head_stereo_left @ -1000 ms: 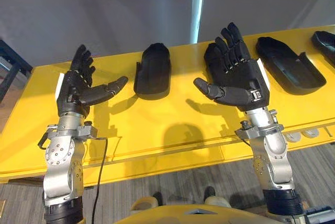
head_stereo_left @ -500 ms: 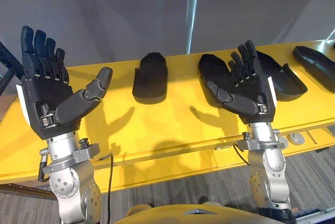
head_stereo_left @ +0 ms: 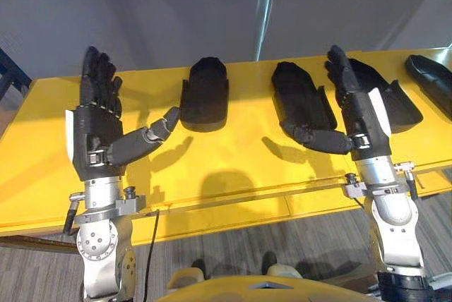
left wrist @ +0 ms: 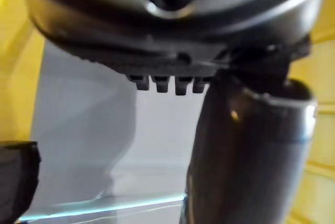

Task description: Walk over and take three plastic housings, then place them on the shelf

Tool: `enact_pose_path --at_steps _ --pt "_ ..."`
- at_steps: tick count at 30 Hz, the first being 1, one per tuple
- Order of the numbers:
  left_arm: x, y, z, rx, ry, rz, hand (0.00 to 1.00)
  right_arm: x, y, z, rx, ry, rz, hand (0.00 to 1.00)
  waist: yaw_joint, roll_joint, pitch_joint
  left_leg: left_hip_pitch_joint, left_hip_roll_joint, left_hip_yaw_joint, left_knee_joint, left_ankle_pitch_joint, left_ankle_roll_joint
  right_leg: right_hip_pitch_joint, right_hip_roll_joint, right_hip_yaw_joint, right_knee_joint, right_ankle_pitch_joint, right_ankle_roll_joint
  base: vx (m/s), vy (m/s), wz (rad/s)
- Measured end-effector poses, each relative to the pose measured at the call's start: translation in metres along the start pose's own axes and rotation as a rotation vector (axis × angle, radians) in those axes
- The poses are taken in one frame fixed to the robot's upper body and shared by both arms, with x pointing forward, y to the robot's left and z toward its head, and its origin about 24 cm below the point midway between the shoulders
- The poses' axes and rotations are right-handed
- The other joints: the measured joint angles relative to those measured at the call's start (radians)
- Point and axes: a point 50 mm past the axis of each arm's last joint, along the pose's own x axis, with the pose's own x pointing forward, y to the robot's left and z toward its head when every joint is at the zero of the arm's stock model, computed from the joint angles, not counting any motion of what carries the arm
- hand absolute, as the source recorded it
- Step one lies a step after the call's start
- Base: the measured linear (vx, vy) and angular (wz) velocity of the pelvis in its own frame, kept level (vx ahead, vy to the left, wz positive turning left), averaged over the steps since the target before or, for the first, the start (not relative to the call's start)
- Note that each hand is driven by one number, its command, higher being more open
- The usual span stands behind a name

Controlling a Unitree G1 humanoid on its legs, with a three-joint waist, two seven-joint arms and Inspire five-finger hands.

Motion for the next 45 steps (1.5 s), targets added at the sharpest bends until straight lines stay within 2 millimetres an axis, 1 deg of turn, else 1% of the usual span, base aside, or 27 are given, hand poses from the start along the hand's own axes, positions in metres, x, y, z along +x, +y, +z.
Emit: enact_pose_path --at_steps 3,5,6,7,11,14,16,19,21,25,26,27,29,33,39,40,43,45 --pt "0.001 0.003 -0.003 0.023 0.019 -0.023 1.00 0.008 0.000 0.007 -0.053 -0.056 0.058 1.00 0.012 0.000 0.000 0.000 0.003 0.000 0.012 -0.004 -0.002 0.003 -0.001 0.016 0.014 0.000 0.000 0.03 0.037 0.09" --pt "0.001 0.006 -0.003 0.042 0.021 -0.031 1.00 0.019 0.004 0.016 -0.101 -0.124 0.128 1.00 0.023 -0.004 0.002 0.001 0.002 -0.001 0.019 -0.014 -0.002 0.011 -0.003 0.016 0.015 0.001 0.002 -0.01 0.025 0.05" --pt "0.001 0.006 -0.003 0.046 0.022 -0.032 1.00 0.021 0.006 0.017 -0.114 -0.137 0.150 1.00 0.025 -0.004 0.003 0.001 0.002 -0.003 0.024 -0.020 -0.004 0.015 -0.003 0.016 0.015 0.001 0.002 -0.03 0.022 0.07" --pt "0.001 0.007 -0.003 0.052 0.023 -0.036 1.00 0.025 0.010 0.021 -0.141 -0.166 0.205 1.00 0.035 -0.004 0.003 0.004 0.003 -0.004 0.031 -0.036 0.004 0.023 -0.003 0.016 0.014 0.001 0.002 -0.03 0.017 0.08" --pt "0.002 0.010 -0.004 0.070 0.030 -0.042 1.00 0.030 0.021 0.025 -0.190 -0.200 0.344 1.00 0.040 -0.004 0.003 0.003 0.017 0.021 0.030 -0.034 0.006 0.034 -0.005 0.013 0.015 0.001 0.003 -0.03 0.006 0.17" --pt "0.001 0.016 -0.007 0.094 0.048 -0.036 1.00 0.033 0.032 0.025 -0.196 -0.199 0.459 1.00 0.043 -0.004 0.003 0.002 0.020 0.018 0.026 -0.028 0.004 0.035 -0.002 0.011 0.015 0.001 0.003 0.00 -0.004 0.07" --pt "0.001 0.019 -0.009 0.089 0.058 -0.024 1.00 0.035 0.038 0.020 -0.195 -0.181 0.531 1.00 0.045 -0.004 0.003 0.001 0.020 0.016 0.026 -0.020 -0.004 0.035 -0.002 0.010 0.015 0.001 0.003 -0.01 -0.001 0.04" --pt "0.002 0.021 -0.009 0.043 0.054 -0.009 1.00 0.040 0.047 0.006 -0.171 -0.121 0.590 1.00 0.050 -0.005 0.002 0.000 0.019 0.012 0.026 -0.014 0.001 0.036 -0.003 0.010 0.015 0.003 0.006 -0.01 0.002 0.04" --pt "0.005 0.022 -0.008 -0.022 0.031 0.001 1.00 0.042 0.055 -0.010 -0.154 -0.051 0.628 1.00 0.065 -0.005 0.002 -0.003 0.019 0.004 0.025 -0.013 -0.001 0.037 -0.002 0.006 0.014 0.005 0.008 -0.02 -0.002 0.08" --pt "0.009 0.022 -0.004 -0.058 -0.004 0.008 1.00 0.047 0.064 -0.024 -0.132 0.033 0.676 1.00 0.073 -0.005 0.002 -0.019 0.017 -0.026 0.024 -0.004 -0.006 0.039 -0.001 -0.013 0.014 0.007 0.010 -0.02 -0.008 0.24" --pt "0.009 0.022 -0.004 -0.057 -0.011 0.008 1.00 0.049 0.065 -0.027 -0.131 0.047 0.693 1.00 0.080 -0.005 0.002 -0.020 0.016 -0.032 0.024 0.002 0.000 0.041 -0.001 -0.014 0.014 0.007 0.010 -0.02 -0.004 0.14" --pt "0.009 0.022 -0.004 -0.057 -0.013 0.008 1.00 0.052 0.067 -0.029 -0.131 0.060 0.704 1.00 0.086 -0.004 0.003 -0.020 0.015 -0.038 0.025 0.004 0.000 0.045 -0.001 -0.017 0.014 0.007 0.010 -0.02 -0.003 0.17" --pt "0.009 0.022 -0.004 -0.054 -0.013 0.008 1.00 0.053 0.067 -0.032 -0.130 0.082 0.719 1.00 0.094 -0.004 0.003 -0.020 0.014 -0.051 0.028 0.005 -0.001 0.054 -0.001 -0.030 0.014 0.007 0.010 -0.03 -0.004 0.18" --pt "0.009 0.023 -0.004 -0.054 -0.012 0.024 1.00 0.060 0.071 -0.038 -0.134 0.109 0.768 1.00 0.095 -0.001 0.004 -0.023 0.000 -0.072 0.027 0.011 -0.002 0.065 -0.008 -0.045 0.014 0.006 0.010 -0.04 -0.001 0.16" --pt "0.009 0.023 -0.004 -0.058 -0.010 0.025 1.00 0.063 0.078 -0.050 -0.140 0.168 0.828 1.00 0.110 0.004 0.008 -0.023 -0.005 -0.074 0.022 0.013 0.004 0.067 -0.013 -0.046 0.014 0.004 0.007 -0.06 0.005 0.03" --pt "0.008 0.022 -0.005 -0.061 -0.009 0.027 1.00 0.064 0.077 -0.051 -0.144 0.176 0.832 1.00 0.111 0.006 0.009 -0.023 -0.006 -0.073 0.021 0.015 0.003 0.067 -0.014 -0.047 0.014 0.000 0.005 -0.05 -0.013 -0.01" --pt "0.008 0.022 -0.007 -0.060 -0.001 0.017 1.00 0.072 0.076 -0.050 -0.158 0.173 0.858 1.00 0.111 0.000 0.014 -0.025 -0.012 -0.070 0.018 0.021 -0.003 0.067 -0.022 -0.053 0.013 -0.032 0.006 -0.03 -0.033 0.00" --pt "0.008 0.021 -0.007 -0.061 0.001 0.002 1.00 0.078 0.076 -0.048 -0.167 0.166 0.883 1.00 0.110 -0.002 0.019 -0.029 -0.004 -0.070 0.014 0.028 -0.009 0.067 -0.021 -0.061 0.012 -0.040 0.003 -0.02 -0.039 0.09"
